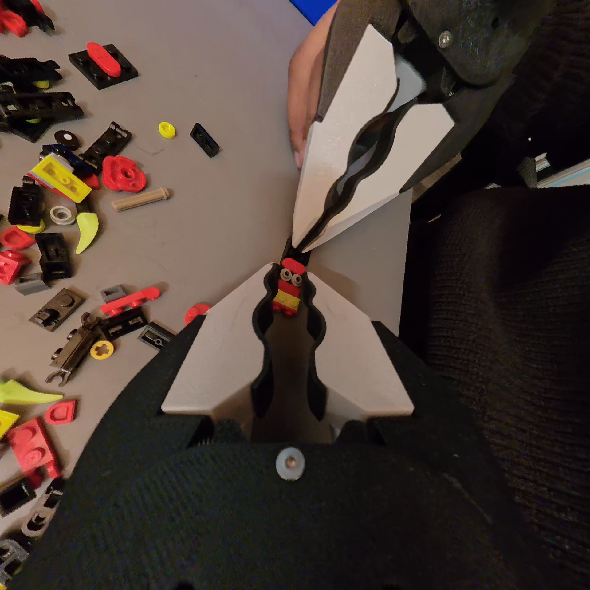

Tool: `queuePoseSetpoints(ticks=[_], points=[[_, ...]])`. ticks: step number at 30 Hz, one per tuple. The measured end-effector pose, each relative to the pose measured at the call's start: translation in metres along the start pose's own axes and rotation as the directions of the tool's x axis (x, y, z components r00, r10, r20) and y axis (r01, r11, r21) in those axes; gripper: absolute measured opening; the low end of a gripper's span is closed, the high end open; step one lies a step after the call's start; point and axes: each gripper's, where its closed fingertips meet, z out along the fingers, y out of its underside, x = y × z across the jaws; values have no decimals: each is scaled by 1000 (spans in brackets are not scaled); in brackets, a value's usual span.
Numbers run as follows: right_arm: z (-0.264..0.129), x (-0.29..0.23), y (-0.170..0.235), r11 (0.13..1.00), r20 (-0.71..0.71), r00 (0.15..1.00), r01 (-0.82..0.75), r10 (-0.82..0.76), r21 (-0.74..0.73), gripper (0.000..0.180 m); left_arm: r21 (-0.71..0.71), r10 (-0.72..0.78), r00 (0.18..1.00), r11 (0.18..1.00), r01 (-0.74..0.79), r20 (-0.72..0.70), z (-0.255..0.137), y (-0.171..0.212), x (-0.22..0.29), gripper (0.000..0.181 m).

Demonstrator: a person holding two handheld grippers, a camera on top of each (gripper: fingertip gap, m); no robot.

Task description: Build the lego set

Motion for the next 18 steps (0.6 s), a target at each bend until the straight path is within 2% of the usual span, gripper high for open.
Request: queuePoseSetpoints(ticks=[2, 4, 6, 9, 12, 16, 18], points=[[-5, 14, -3, 999, -97, 994, 47, -48, -5, 30, 6, -37, 999, 999, 37, -36, 1, -1, 3, 13], [-14, 21, -14, 998, -143, 989, 56, -49, 43, 38, 15, -86, 993, 996, 88, -87, -1, -2, 7, 13], [-22, 14, -26, 989, -120, 989, 95, -82, 110, 42, 60, -151, 977, 985, 161, -153, -7, -10, 11, 13], [-31, 7, -36, 955, -174, 957, 257, -231, 146, 43, 126, -262, 924, 944, 306, -280, -21, -25, 14, 12], [-31, 10, -42, 906, -293, 881, 412, -371, 94, 37, 129, -356, 840, 889, 440, -409, -32, -32, 15, 12], [-29, 10, -48, 865, -367, 814, 500, -451, 48, 25, 95, -427, 688, 808, 582, -587, -45, -46, 28, 13], [-32, 13, -53, 851, -405, 789, 523, -461, 51, 15, 83, -438, 665, 796, 600, -604, -46, -47, 30, 13]])
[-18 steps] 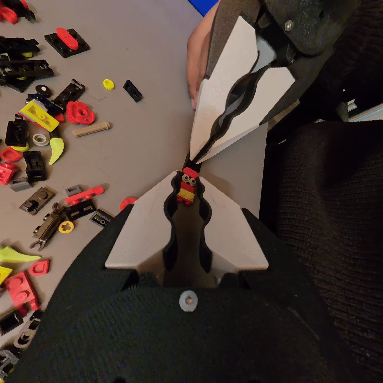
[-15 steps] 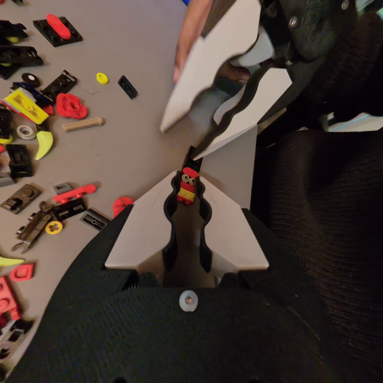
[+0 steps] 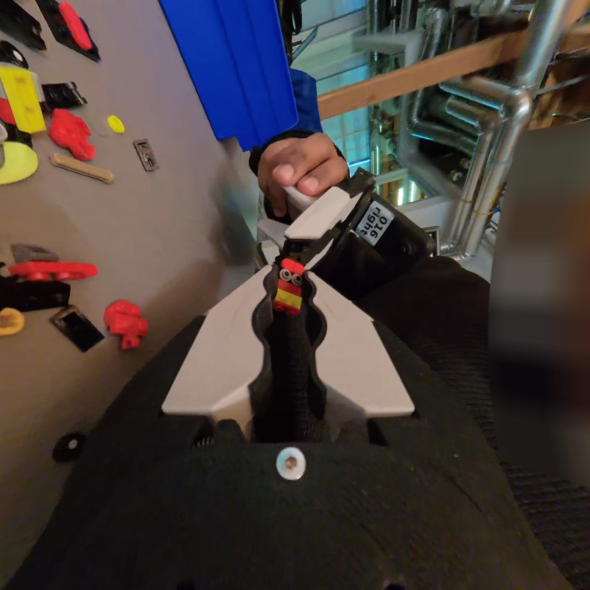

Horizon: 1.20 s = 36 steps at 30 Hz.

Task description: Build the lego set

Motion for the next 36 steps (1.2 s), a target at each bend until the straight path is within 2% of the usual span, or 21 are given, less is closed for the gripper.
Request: queuePoseSetpoints(ticks=[6, 8, 11, 13, 16, 19, 21, 23, 25, 27, 30, 32, 36], points=[[1, -5, 2, 1000, 30, 999, 15, -14, -21, 7, 31, -16, 1000, 999, 16, 1, -2, -5, -1, 14], [2, -2, 4, 999, 29, 999, -29, 30, -25, 6, 50, -1, 1000, 999, 0, 12, -5, -8, -3, 27], [1, 5, 6, 988, 43, 987, -152, 152, -15, 7, 93, 93, 995, 992, -90, -21, -11, -17, 9, 40], [0, 8, 5, 963, 80, 960, -270, 270, -3, 6, 113, 230, 973, 968, -225, -32, -15, -20, 23, 43], [-2, 8, 2, 899, 158, 887, -439, 433, 2, 7, 40, 438, 889, 894, -447, 132, -15, -17, 17, 42], [-2, 4, 1, 844, 226, 820, -536, 526, -18, 7, -130, 637, 711, 765, -631, 297, -11, -8, -3, 37], [-2, 0, 1, 830, 253, 798, -557, 547, -39, 7, -207, 722, 597, 681, -702, 350, -6, -6, -9, 27], [-1, -3, 2, 831, 257, 796, -553, 548, -56, 7, -237, 758, 524, 632, -738, 389, -2, -7, -12, 16], [-1, -3, 3, 833, 255, 799, -550, 545, -60, 7, -253, 777, 490, 605, -755, 396, -2, -7, -14, 16], [-1, -3, 2, 830, 256, 795, -555, 550, -59, 7, -247, 779, 493, 603, -759, 387, -2, -7, -13, 15], [1, 0, 9, 847, 200, 824, -527, 530, -71, 19, -247, 770, 510, 617, -747, 383, -3, -7, -13, 12], [4, -2, 15, 864, 174, 846, -493, 504, -105, 18, -261, 770, 506, 619, -741, 389, -3, -7, -16, 10], [7, -12, 20, 891, 179, 875, -426, 449, -153, 16, -335, 807, 436, 571, -750, 399, -2, -2, -24, 10]])
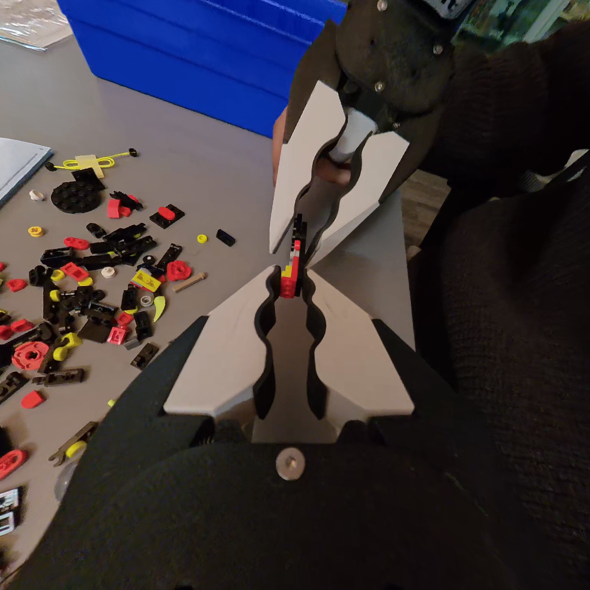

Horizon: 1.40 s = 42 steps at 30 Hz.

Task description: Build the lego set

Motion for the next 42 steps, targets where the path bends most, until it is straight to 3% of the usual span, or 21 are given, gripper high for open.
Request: queuePoseSetpoints(ticks=[8, 21, 32, 42], points=[[13, -9, 24, 959, -22, 973, 223, -230, -174, 12, -129, 182, 981, 977, -172, 67, 9, 17, 3, 10], [10, -5, 20, 931, -48, 945, 308, -323, -195, 8, -137, 211, 974, 970, -199, 85, 9, 16, 4, 12], [11, -11, 27, 922, 14, 953, 296, -302, -249, 7, -171, 212, 975, 965, -199, 67, 13, 23, 7, 13], [13, -7, 24, 921, -60, 937, 326, -345, -212, 12, -151, 208, 975, 969, -195, 73, 12, 20, 6, 11]])
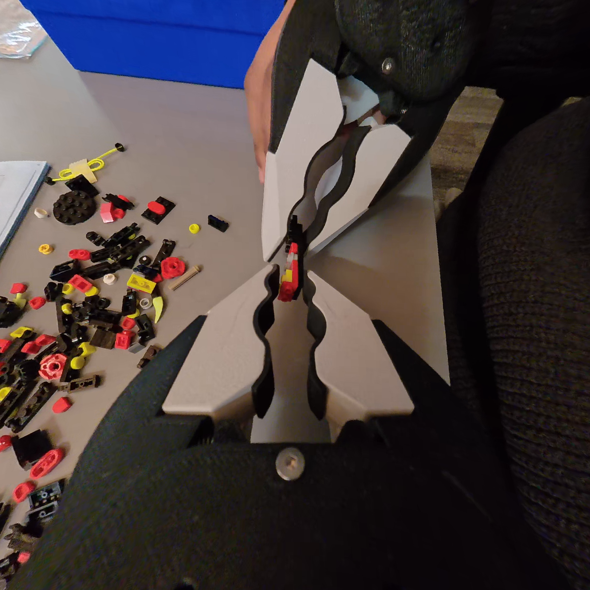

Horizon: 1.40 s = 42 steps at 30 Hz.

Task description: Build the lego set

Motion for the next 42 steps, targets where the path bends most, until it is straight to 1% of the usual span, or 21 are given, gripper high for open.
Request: queuePoseSetpoints(ticks=[4, 12, 17, 29, 32, 34, 37, 40, 41, 42], points=[[1, -2, 1, 1000, 21, 999, -25, 25, 1, 14, 0, 15, 1000, 1000, -15, -11, 1, 0, 4, 11], [0, -4, 1, 1000, 25, 1000, 3, -3, -3, 10, 0, 4, 1000, 1000, -4, -19, 2, 0, 4, 10], [-1, -6, 1, 1000, 68, 997, -25, 26, -15, 6, -9, 18, 1000, 1000, -19, -19, 3, 1, 6, 11], [1, -8, 5, 997, 84, 996, -18, 25, -81, 7, -16, 12, 1000, 1000, -12, -18, 4, 2, 6, 11], [1, -2, 5, 998, 50, 999, -11, 14, -63, 6, -17, -9, 1000, 1000, 9, 2, 5, 2, 3, 12], [-2, 7, 1, 1000, 3, 1000, -6, 6, -30, 6, 27, -61, 998, 998, 61, -1, 2, -5, -1, 20], [-5, 17, -2, 999, -69, 997, 32, -32, -5, 6, 93, -219, 971, 969, 228, -91, -4, -16, -2, 34], [-3, 24, -1, 994, -151, 983, 100, -104, -30, 6, 122, -351, 919, 919, 374, -177, -9, -22, -5, 38], [-3, 27, 1, 990, -175, 975, 128, -136, -54, 6, 130, -375, 909, 907, 401, -183, -10, -23, -7, 45], [-3, 29, 5, 985, -196, 966, 155, -167, -76, 6, 135, -386, 906, 902, 410, -172, -10, -22, -11, 45]])
